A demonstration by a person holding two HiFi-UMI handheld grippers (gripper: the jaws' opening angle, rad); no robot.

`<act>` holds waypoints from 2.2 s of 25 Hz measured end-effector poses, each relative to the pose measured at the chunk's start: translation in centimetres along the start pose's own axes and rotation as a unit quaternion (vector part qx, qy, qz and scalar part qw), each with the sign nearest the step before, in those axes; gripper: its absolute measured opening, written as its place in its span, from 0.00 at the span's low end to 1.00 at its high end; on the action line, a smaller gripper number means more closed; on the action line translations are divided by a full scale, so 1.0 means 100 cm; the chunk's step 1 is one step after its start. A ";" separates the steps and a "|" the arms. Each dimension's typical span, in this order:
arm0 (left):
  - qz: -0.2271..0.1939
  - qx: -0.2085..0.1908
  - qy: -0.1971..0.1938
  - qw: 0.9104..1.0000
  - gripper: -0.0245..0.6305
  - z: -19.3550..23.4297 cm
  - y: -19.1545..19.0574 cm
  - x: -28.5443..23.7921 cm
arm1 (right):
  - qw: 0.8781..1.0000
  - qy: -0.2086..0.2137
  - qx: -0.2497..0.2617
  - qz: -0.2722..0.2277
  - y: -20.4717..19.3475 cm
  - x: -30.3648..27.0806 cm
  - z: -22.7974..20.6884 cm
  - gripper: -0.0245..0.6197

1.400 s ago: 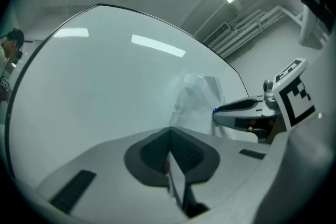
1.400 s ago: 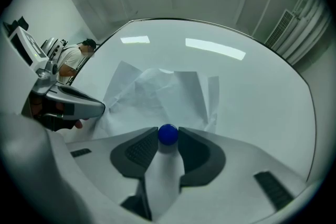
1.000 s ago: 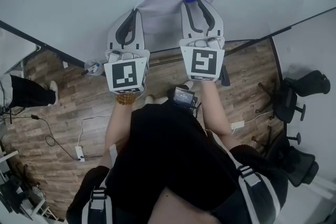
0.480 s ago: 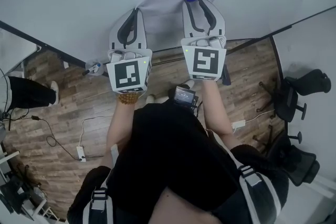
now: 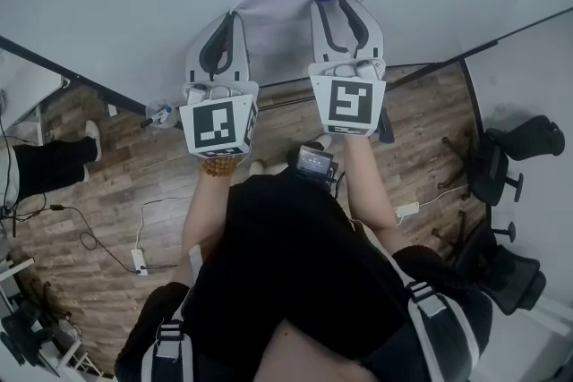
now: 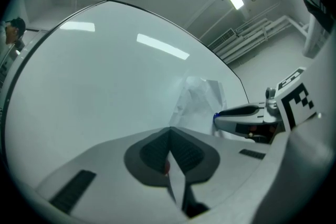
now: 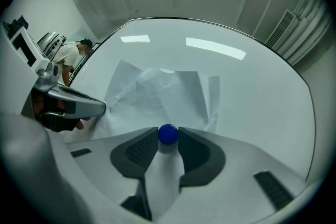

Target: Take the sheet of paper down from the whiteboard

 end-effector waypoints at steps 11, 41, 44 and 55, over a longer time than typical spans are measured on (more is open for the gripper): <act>0.001 -0.018 0.000 1.000 0.05 0.001 0.001 -0.001 | 1.000 0.003 0.001 0.001 0.000 0.002 0.005 0.22; 0.006 -0.005 0.009 1.000 0.05 0.002 -0.004 0.001 | 0.999 0.038 -0.013 -0.007 -0.003 0.050 0.030 0.22; 0.007 0.001 0.008 1.000 0.05 0.001 -0.004 0.001 | 0.999 0.039 -0.010 -0.014 0.001 0.052 0.031 0.22; 0.011 -0.001 0.013 1.000 0.05 0.007 0.002 0.013 | 0.999 0.039 -0.017 -0.014 0.008 0.055 0.036 0.22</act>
Point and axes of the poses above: the fingertips, and each gripper's own axes: x backward along the fingers, z to its left, y out of its top, the point moved 4 cm from there along x, backward along the fingers, and after that the axes turned 1 degree about -x, right-handed, at the moved point
